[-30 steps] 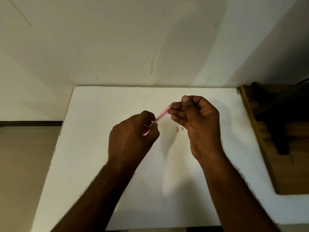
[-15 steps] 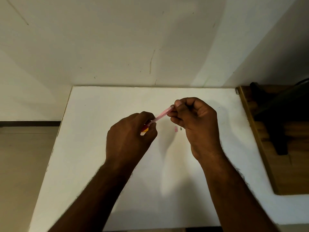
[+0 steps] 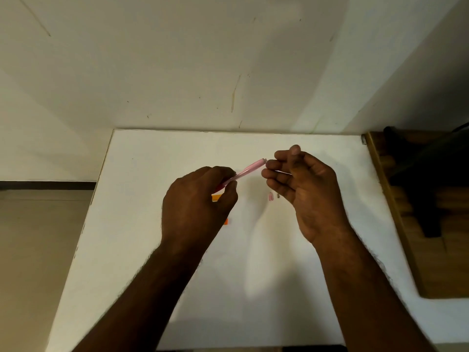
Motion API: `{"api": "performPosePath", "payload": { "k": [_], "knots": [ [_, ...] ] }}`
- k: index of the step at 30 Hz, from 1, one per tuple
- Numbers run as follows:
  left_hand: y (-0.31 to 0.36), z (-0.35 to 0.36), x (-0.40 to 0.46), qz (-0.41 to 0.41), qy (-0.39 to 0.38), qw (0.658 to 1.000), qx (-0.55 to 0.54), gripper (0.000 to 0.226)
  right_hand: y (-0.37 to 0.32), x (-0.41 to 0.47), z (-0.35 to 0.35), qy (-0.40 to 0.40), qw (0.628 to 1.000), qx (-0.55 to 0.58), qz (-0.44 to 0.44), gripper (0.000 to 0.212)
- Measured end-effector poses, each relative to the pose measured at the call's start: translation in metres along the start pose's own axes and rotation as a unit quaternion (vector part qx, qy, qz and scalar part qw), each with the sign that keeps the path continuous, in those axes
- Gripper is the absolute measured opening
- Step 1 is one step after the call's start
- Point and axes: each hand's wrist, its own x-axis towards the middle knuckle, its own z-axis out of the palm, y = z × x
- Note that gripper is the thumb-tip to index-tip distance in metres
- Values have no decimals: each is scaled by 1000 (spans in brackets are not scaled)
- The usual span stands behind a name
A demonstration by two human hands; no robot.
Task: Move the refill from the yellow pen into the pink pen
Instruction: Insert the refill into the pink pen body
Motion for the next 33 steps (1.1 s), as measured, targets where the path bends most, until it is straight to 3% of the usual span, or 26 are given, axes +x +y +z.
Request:
{"api": "performPosePath", "payload": {
  "k": [3,5,10,16,21,24,26,29,31,33],
  "knots": [
    [-1,0,0,-5,2,1000,-15,10,1,7,-11,52,996,-65,-29,24],
    [0,1,0,-5,6,1000,-22,10,6,12,-19,93,977,-184,-59,16],
    [0,2,0,-20,8,999,-41,11,19,15,-34,91,853,-504,-97,8],
    [-1,3,1,-32,-1,998,-49,11,26,11,-28,46,801,-591,-77,17],
    [-1,2,0,-35,-5,998,-54,11,29,9,-25,35,778,-620,-97,5],
    [-1,3,1,-35,-9,998,-57,10,28,11,-24,38,791,-605,-87,5],
    [-1,3,1,-38,-10,998,-58,11,24,11,-24,50,844,-530,-72,7],
    [0,2,1,-39,-11,997,-60,11,10,9,-19,41,963,-265,-36,10],
    [0,1,1,-34,-13,998,-60,13,1,5,-13,5,996,-95,-3,13],
    [1,2,1,-25,-16,998,-61,15,-3,2,-10,-28,999,17,27,17]
  ]
}}
